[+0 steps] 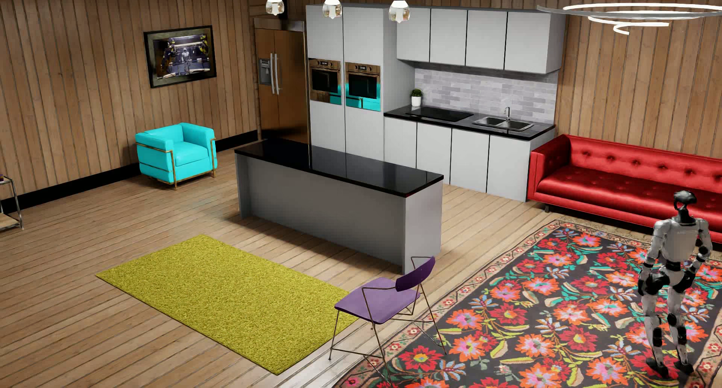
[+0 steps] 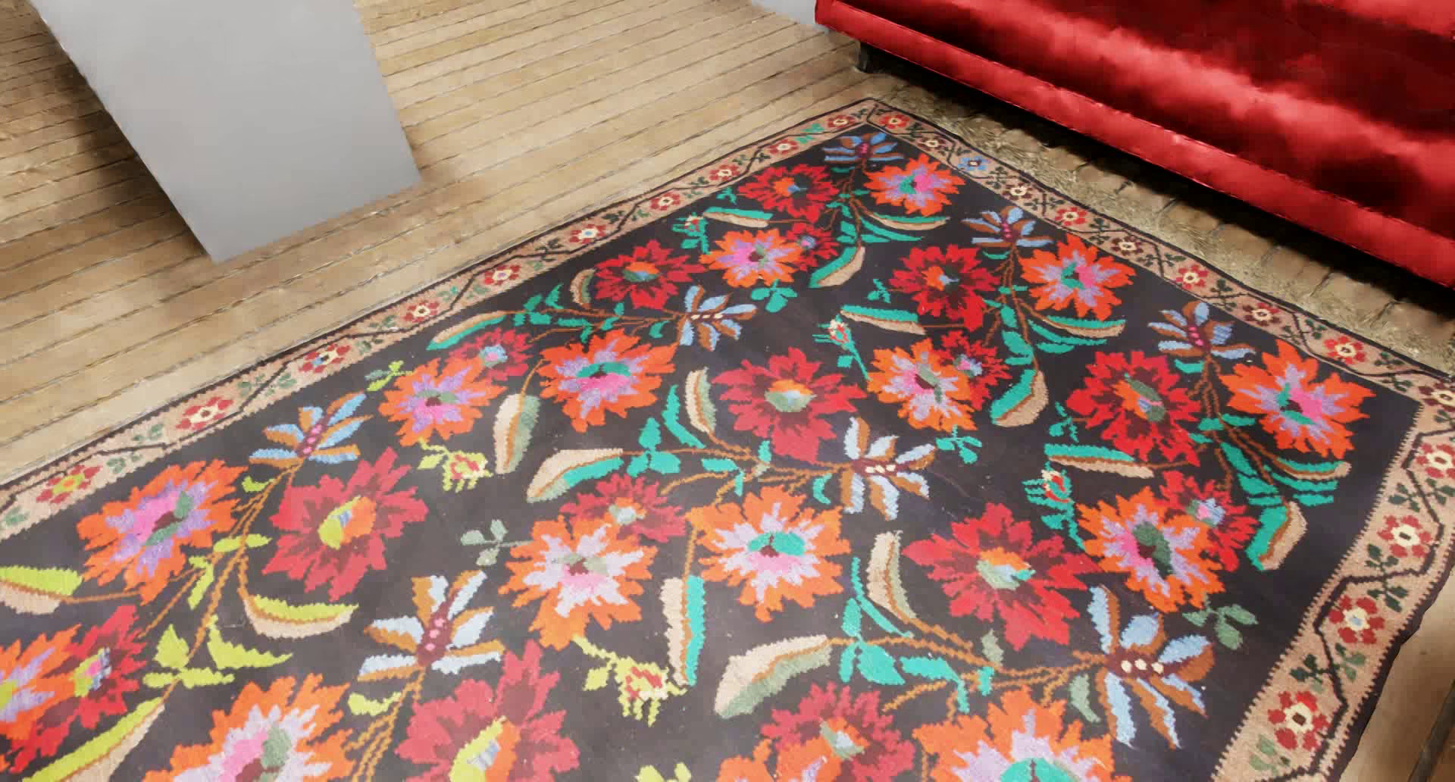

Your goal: Walk to the cyan armchair

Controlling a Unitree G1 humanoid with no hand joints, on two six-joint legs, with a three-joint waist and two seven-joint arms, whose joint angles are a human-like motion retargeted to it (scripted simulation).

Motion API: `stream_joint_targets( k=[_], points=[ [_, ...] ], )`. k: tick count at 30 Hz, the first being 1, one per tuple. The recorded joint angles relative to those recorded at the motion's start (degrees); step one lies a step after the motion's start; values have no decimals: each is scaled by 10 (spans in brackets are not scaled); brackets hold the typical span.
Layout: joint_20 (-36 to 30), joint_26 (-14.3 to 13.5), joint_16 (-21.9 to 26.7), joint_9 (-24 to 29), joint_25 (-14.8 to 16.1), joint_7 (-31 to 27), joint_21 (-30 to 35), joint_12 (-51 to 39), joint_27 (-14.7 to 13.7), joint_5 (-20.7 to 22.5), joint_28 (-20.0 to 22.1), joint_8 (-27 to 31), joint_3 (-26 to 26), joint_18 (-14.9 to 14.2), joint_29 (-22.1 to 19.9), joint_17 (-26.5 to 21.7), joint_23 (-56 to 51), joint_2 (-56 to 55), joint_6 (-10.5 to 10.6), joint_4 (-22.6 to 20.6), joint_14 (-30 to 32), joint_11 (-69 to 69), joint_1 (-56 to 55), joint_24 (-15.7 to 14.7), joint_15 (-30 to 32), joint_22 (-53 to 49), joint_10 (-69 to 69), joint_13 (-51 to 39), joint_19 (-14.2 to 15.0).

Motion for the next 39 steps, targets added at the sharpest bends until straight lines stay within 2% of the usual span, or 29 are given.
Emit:
stream_joint_targets(
  k=[3,8,9,10,12,13,14,15,17,18,21,23,24,25,26,27,28,29,30,31,32,33,35,36,37,38,39],
  points=[
    [14,0,3,-1,0,0,-11,-11,0,-2,0,0,3,0,0,9,-15,5,-5,-5,36,-3,-15,0,-2,-24,-6,-19,0],
    [17,0,-7,1,0,0,-10,-17,0,-3,0,0,3,0,0,12,-11,21,-9,-11,54,-11,-19,0,-27,-51,0,-22,0],
    [22,0,-12,6,0,0,-15,-22,0,4,0,0,19,0,0,10,-13,7,-3,-7,66,-10,-27,0,-32,-51,4,-23,0],
    [1,0,-10,8,0,0,-11,-20,0,2,0,0,4,0,0,8,-11,1,-5,-13,74,1,-27,0,-43,-56,6,-16,0],
    [-8,0,-7,21,0,0,-20,-19,0,3,0,0,-2,0,0,3,-9,-44,-3,-16,60,71,-12,0,-71,-54,10,0,0],
    [-23,0,-1,37,0,0,-17,-25,0,-7,0,0,-7,0,0,5,2,-75,-11,-25,49,139,14,0,-64,-48,5,4,0],
    [-15,0,18,50,0,0,-10,-17,0,-1,0,0,-12,0,0,6,1,-109,-12,-23,39,195,28,0,-70,-95,4,8,0],
    [-28,0,24,47,0,0,-6,-23,0,-2,0,0,-38,0,0,6,4,-140,-6,-12,25,238,38,0,-74,-93,1,18,0],
    [-26,0,22,53,0,0,-7,-37,0,5,0,0,-62,0,0,-1,9,-186,9,0,1,212,74,0,-57,-95,-12,36,0],
    [-6,0,13,55,0,0,-1,-56,0,-3,0,0,-91,0,0,-7,17,-222,17,8,-10,192,68,0,-41,-75,-10,37,0],
    [-1,0,13,70,0,0,-4,-79,0,-12,0,0,-102,0,0,-8,58,-275,16,10,-78,118,147,0,16,-77,-19,49,0],
    [-3,0,13,76,0,0,-10,-93,0,-10,0,0,-114,0,0,-7,80,-295,17,13,-97,82,190,0,22,-64,-22,52,0],
    [-11,0,11,73,0,0,-7,-97,0,-28,0,0,-134,0,0,-9,85,-302,17,10,-87,98,209,0,14,-49,-33,51,0],
    [-43,0,25,68,0,0,-1,-88,0,-12,0,0,-143,0,0,-10,90,-310,22,24,-76,114,222,0,16,-73,-29,51,0],
    [-3,0,8,59,0,0,-6,-78,0,-6,0,0,-160,0,0,-7,97,-332,29,41,-48,160,213,0,-2,-44,-13,52,0],
    [-45,0,8,60,0,0,-2,-72,0,1,0,0,-166,0,0,-17,84,-316,41,52,-1,191,222,0,-21,-34,13,60,0],
    [-43,0,10,57,0,0,12,-52,0,11,0,0,-164,0,0,-11,103,-299,42,61,96,211,212,0,-43,-37,61,48,0],
    [-51,0,12,41,0,0,12,-37,0,5,0,0,-153,0,0,-7,106,-282,32,60,200,218,158,0,-67,-30,161,49,0],
    [-57,0,6,64,0,0,-3,-32,0,28,0,0,-148,0,0,-9,93,-235,38,79,266,212,107,0,-88,-25,288,43,0],
    [-40,0,10,74,0,0,-5,-16,0,52,0,0,-105,0,0,0,78,-202,40,85,265,200,41,0,-104,-40,418,36,0],
    [-61,0,16,83,0,0,5,-11,0,50,0,0,-78,0,0,-3,72,-145,29,75,249,174,-10,0,-111,-32,501,27,0],
    [-50,0,11,79,0,0,2,2,0,44,0,0,-47,0,0,-5,50,-100,18,62,242,146,-75,0,-116,-24,529,24,0],
    [-1,0,13,90,0,0,-9,33,0,44,0,0,35,0,0,-2,13,5,2,50,296,69,-159,0,-107,-49,400,12,0],
    [-28,0,20,90,0,0,-5,33,0,39,0,0,59,0,0,-13,-7,49,-3,41,338,31,-194,0,-99,-44,290,3,0],
    [-27,0,25,88,0,0,-6,45,0,37,0,0,77,0,0,-21,-24,92,-4,39,352,6,-217,0,-104,-51,179,-10,0],
    [-17,0,23,85,0,0,-11,50,0,37,0,0,97,0,0,-28,-40,130,-4,38,285,-17,-234,0,-113,-50,77,-21,0],
    [-24,0,26,76,0,0,-11,58,0,37,0,0,106,0,0,-36,-54,161,-1,42,145,-26,-249,0,-125,-58,9,-34,0]
  ],
)
